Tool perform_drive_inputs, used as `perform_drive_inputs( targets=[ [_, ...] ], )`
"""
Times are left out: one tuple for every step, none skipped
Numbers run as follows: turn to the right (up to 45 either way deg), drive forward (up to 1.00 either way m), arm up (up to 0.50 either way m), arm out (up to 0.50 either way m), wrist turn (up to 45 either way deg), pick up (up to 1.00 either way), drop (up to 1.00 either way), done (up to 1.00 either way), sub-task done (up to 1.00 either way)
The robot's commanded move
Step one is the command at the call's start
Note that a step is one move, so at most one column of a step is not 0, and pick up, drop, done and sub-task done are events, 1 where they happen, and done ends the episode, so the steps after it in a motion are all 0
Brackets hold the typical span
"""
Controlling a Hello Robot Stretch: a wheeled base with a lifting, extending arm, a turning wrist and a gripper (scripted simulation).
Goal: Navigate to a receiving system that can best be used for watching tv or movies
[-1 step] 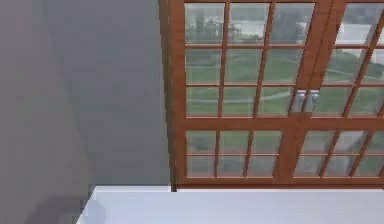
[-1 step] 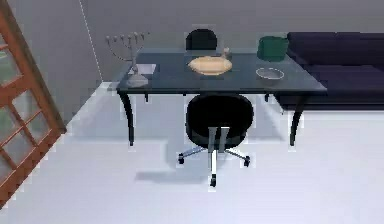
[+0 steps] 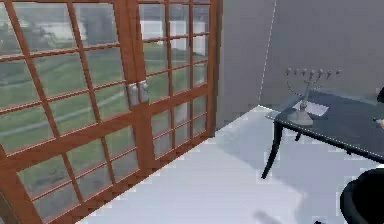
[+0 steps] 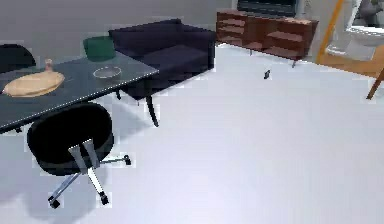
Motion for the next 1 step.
perform_drive_inputs(
  targets=[
    [45.0, 0.0, 0.0, 0.0, 0.0, 0.0, 0.0, 0.0, 0.0]
  ],
)
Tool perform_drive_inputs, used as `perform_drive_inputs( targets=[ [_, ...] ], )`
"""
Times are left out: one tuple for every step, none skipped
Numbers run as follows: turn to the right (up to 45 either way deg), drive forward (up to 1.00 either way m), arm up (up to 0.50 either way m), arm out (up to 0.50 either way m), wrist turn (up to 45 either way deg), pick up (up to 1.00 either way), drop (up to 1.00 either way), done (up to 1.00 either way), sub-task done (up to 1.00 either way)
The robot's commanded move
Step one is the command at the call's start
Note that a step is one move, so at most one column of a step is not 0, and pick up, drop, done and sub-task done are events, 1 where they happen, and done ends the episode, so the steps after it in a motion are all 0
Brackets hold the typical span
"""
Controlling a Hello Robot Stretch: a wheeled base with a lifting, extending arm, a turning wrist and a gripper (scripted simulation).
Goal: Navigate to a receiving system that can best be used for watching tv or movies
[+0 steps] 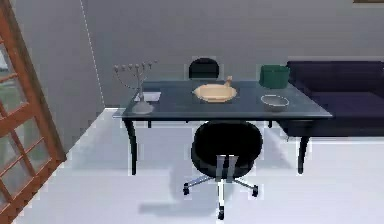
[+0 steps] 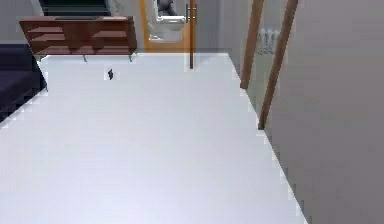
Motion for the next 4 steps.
perform_drive_inputs(
  targets=[
    [45.0, 0.0, 0.0, 0.0, 0.0, 0.0, 0.0, 0.0, 0.0],
    [33.0, 0.0, 0.0, 0.0, 0.0, 0.0, 0.0, 0.0, 0.0],
    [0.0, 1.0, 0.0, 0.0, 0.0, 0.0, 0.0, 0.0, 0.0],
    [0.0, 1.0, 0.0, 0.0, 0.0, 0.0, 0.0, 0.0, 0.0]
  ],
)
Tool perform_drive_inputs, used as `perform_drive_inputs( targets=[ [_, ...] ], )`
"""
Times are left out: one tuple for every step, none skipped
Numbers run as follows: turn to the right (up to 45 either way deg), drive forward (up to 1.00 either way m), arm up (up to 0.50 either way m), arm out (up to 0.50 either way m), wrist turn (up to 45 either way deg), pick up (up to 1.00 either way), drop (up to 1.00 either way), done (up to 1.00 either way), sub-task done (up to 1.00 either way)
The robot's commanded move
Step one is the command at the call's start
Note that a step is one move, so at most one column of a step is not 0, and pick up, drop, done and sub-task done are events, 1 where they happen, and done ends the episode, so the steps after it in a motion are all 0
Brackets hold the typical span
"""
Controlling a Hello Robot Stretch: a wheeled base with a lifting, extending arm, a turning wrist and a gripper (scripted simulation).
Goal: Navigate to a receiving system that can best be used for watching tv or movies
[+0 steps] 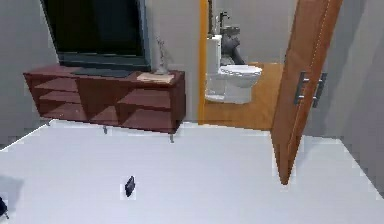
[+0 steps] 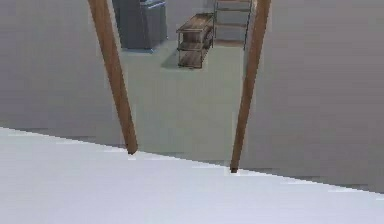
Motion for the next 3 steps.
perform_drive_inputs(
  targets=[
    [3.0, 0.0, 0.0, 0.0, 0.0, 0.0, 0.0, 0.0, 0.0],
    [0.0, 1.0, 0.0, 0.0, 0.0, 0.0, 0.0, 0.0, 0.0],
    [0.0, 0.35, 0.0, 0.0, 0.0, 0.0, 0.0, 0.0, 0.0]
  ],
)
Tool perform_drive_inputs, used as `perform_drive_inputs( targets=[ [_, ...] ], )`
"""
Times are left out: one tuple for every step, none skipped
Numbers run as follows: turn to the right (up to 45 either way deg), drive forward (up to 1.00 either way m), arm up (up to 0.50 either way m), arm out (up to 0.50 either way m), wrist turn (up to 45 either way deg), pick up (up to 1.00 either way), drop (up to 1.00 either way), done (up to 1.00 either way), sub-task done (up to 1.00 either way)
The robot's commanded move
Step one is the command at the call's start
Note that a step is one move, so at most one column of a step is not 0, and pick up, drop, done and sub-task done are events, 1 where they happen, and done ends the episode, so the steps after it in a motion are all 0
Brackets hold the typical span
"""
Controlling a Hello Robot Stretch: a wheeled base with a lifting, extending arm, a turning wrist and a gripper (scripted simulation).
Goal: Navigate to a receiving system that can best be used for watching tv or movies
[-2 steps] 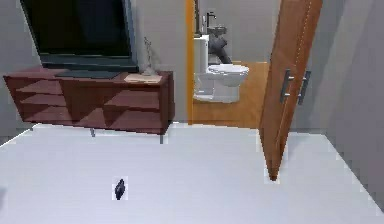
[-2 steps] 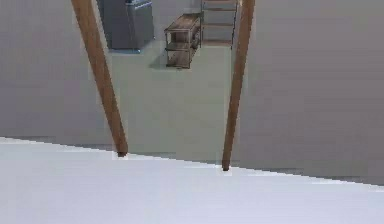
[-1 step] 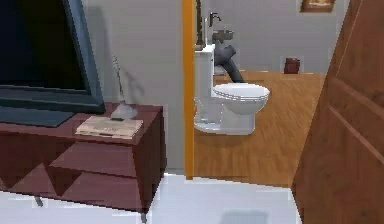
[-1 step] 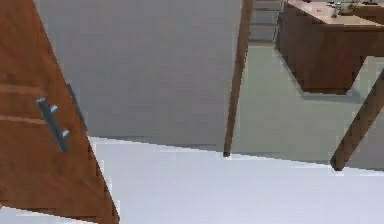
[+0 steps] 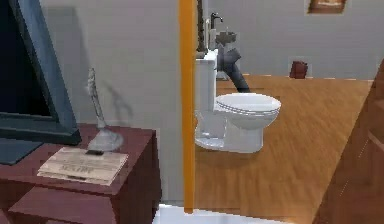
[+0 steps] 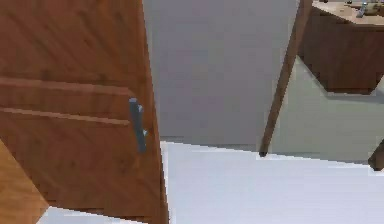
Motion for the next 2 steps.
perform_drive_inputs(
  targets=[
    [-45.0, 0.0, 0.0, 0.0, 0.0, 0.0, 0.0, 0.0, 0.0],
    [0.0, 0.0, 0.0, 0.0, 0.0, 0.0, 0.0, 1.0, 0.0]
  ],
)
